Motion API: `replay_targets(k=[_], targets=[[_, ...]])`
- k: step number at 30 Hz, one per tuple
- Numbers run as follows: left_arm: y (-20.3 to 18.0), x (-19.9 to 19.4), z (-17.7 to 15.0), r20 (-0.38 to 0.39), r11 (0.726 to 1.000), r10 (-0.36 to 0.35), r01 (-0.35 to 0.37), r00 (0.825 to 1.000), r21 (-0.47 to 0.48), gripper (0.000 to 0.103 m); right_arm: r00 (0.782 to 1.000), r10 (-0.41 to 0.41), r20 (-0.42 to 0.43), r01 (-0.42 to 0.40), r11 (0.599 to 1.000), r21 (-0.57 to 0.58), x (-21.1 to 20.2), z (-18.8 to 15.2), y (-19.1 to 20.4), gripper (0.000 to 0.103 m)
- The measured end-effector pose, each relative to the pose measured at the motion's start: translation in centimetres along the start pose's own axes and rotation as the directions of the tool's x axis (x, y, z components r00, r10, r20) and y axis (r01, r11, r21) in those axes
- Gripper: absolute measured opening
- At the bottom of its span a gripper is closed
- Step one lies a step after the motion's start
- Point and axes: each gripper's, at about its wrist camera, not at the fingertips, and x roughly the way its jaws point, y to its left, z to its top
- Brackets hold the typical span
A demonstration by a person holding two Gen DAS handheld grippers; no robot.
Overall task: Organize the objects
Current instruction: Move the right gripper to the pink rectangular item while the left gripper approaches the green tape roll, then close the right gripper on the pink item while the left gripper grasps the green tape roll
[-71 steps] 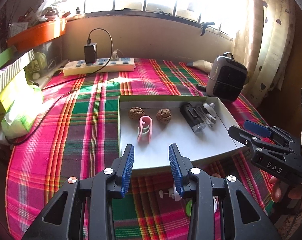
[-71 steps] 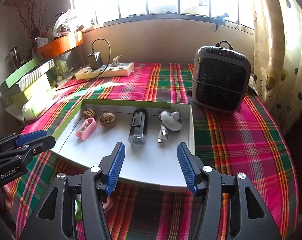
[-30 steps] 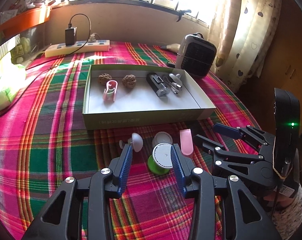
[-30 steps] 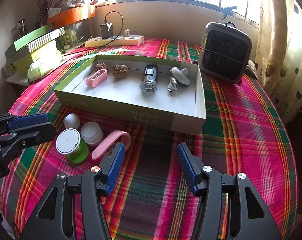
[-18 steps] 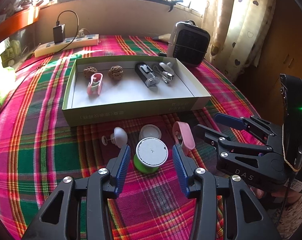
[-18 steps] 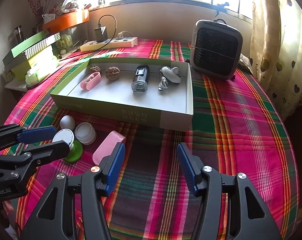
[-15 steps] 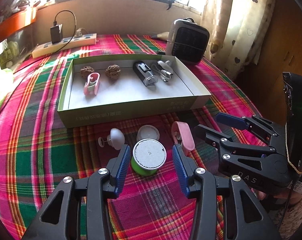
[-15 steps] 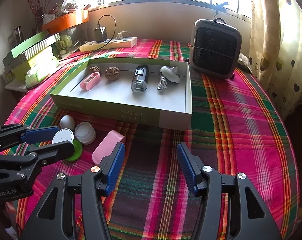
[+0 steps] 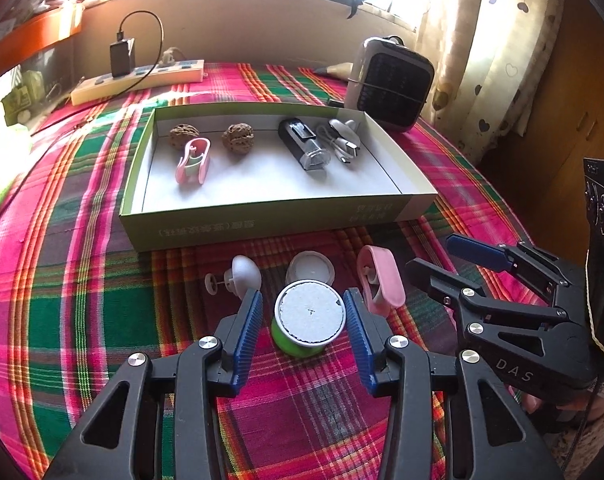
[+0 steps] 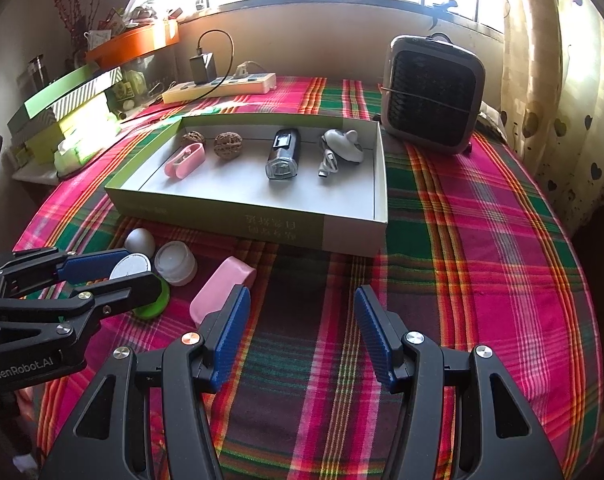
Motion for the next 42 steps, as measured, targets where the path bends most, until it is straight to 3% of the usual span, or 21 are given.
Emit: replay_targets(k=[2, 24, 33, 42], targets=[[0.1, -0.1, 0.1, 0.002, 1.000, 0.001, -0.001, 1.000, -0.003, 0.032, 1.000, 0.000, 0.003, 0.000, 1.000, -0.003, -0.1, 0.1, 0.1, 0.056], [2.5, -1.6, -0.8, 0.008, 0.999, 0.034, -0.034, 0.999, -0.036, 0.032, 0.996, 0.089, 0.001, -0.089, 0.996, 0.027, 0.5, 0.6, 2.6, 0.055], [3.0, -1.6, -0.8, 0.013, 0.998, 0.029, -0.029, 0.999, -0.048, 0.032, 0.997, 0.080, -0.009, -0.080, 0.997, 0.024, 1.3, 0.7, 3.1, 0.055], [3.0, -1.3, -0.8, 0.009, 0.998, 0.024, -0.023, 1.000, -0.053, 0.032, 0.997, 0.062, -0.037, -0.061, 0.998, 0.018, 2.2, 0.7, 3.3, 0.043]])
